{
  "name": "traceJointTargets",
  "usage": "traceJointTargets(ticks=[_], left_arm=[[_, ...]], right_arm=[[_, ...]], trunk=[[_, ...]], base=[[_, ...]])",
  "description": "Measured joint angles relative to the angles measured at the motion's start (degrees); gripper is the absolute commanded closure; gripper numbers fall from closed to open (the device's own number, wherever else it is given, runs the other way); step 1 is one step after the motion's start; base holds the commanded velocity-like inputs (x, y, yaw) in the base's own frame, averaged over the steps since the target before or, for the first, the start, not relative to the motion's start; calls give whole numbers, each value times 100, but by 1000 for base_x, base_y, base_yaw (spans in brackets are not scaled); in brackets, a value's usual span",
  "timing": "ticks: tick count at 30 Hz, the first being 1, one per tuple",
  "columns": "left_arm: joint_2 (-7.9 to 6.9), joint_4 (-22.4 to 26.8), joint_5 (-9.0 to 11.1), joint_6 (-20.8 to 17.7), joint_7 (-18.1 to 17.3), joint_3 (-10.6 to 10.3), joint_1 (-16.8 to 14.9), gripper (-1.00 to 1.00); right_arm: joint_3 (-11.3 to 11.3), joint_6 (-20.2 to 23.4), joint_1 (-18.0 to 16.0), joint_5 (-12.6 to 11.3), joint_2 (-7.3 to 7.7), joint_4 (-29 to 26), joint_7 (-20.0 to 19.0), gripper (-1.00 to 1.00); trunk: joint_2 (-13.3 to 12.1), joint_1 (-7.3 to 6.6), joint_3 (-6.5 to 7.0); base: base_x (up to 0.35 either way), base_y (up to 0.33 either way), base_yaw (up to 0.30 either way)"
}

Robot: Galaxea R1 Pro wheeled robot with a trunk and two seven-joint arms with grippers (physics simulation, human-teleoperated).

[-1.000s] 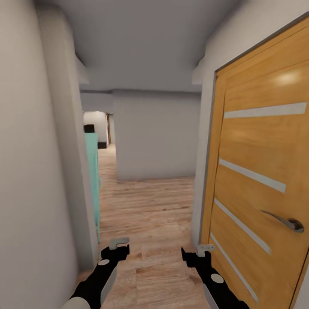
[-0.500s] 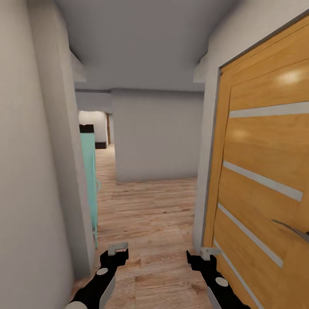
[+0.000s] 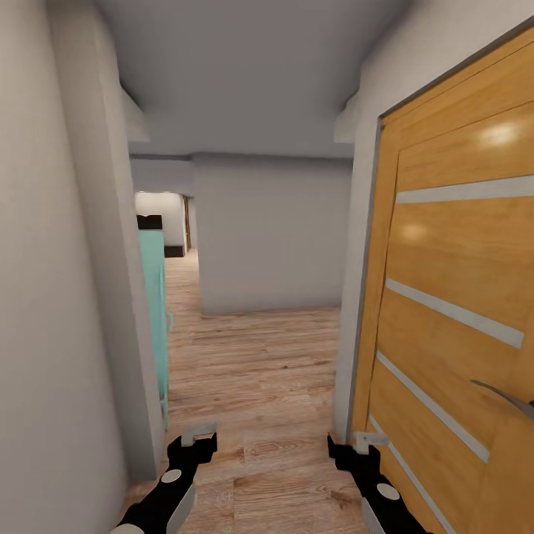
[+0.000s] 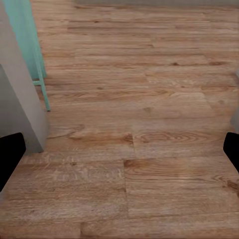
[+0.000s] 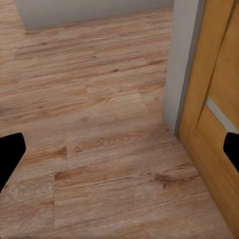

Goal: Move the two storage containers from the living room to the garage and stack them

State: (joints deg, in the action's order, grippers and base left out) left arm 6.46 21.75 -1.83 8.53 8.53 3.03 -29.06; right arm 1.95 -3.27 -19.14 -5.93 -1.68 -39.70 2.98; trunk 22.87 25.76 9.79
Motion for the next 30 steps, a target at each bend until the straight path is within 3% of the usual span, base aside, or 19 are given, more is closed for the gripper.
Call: traceJointTargets(ticks=[6, 13, 30], left_arm=[[-10, -348, 18, 53, -17, -5, 0, -100], [-9, -390, 23, 81, -20, -2, 0, -100], [-18, -392, 16, 41, -30, -7, 0, -100]], right_arm=[[10, 0, 0, 2, -1, 17, -6, -100], [21, 0, 0, 3, -2, 19, -19, -100], [28, 0, 0, 8, -3, 18, -58, -100]], trunk=[[0, 0, 0], [1, -1, 0], [1, -3, 0]], base=[[0, 0, 0], [24, 0, 0], [311, 0, 0]])
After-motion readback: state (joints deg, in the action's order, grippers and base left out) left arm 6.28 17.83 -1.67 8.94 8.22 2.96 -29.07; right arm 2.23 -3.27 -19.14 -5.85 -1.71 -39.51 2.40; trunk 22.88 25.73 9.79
